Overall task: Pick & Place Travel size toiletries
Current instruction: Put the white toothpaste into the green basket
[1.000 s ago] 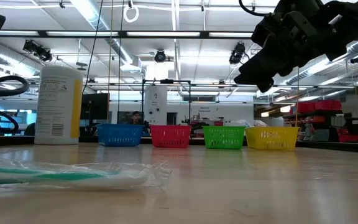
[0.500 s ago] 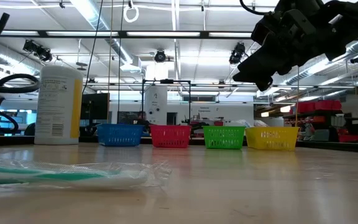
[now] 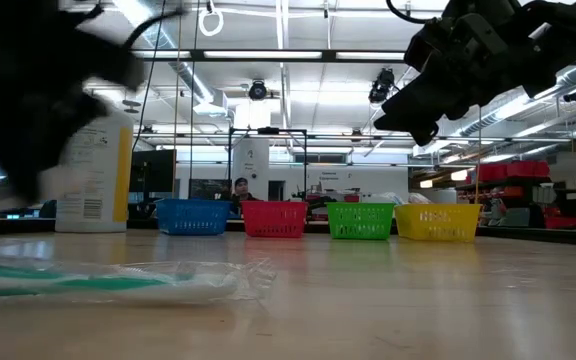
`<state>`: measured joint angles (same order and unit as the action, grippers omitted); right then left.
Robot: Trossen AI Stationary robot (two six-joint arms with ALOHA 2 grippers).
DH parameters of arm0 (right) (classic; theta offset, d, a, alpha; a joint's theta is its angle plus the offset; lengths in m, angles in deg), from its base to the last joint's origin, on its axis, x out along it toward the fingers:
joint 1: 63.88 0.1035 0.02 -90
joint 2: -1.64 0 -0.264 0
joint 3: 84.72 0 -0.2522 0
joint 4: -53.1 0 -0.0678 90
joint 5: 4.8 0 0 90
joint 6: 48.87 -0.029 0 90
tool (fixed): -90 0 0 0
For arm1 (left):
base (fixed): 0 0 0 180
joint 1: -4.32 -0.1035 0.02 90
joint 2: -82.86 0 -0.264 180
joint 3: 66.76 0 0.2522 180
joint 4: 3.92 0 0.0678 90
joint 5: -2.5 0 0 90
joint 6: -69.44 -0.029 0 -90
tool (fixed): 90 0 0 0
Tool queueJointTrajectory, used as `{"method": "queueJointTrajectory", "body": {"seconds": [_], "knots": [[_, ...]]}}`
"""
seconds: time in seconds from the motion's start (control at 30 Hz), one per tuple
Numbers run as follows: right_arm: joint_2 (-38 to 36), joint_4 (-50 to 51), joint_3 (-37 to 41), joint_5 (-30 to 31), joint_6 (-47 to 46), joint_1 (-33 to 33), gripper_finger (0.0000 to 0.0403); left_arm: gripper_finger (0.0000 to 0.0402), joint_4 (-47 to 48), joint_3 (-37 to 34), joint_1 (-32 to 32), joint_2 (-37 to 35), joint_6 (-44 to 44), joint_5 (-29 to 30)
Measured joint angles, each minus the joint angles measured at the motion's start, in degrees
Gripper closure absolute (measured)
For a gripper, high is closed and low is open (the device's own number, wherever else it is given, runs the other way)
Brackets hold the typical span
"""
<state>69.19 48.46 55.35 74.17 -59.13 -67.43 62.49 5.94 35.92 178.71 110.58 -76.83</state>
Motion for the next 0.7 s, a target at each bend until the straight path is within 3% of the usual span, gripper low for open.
{"method": "queueJointTrajectory", "body": {"seconds": [0.2,0.33,0.57,0.7], "knots": [[3.2,-7.7,0.0,0.1,0.1,1.6,0.0234,0.0318,-5.4,11.0,-5.2,0.0,-11.5,16.9],[8.9,-17.8,0.0,0.1,2.7,4.9,0.0234,0.0319,-16.6,16.6,-8.3,0.0,-22.7,22.7],[17.4,-32.6,0.0,5.2,8.2,9.0,0.0233,0.0319,-42.8,18.5,-12.7,-0.1,-37.6,19.6],[18.7,-36.4,-0.1,4.5,12.9,10.7,0.0224,0.0320,-45.8,18.5,-15.1,-0.1,-38.6,17.1]]}}
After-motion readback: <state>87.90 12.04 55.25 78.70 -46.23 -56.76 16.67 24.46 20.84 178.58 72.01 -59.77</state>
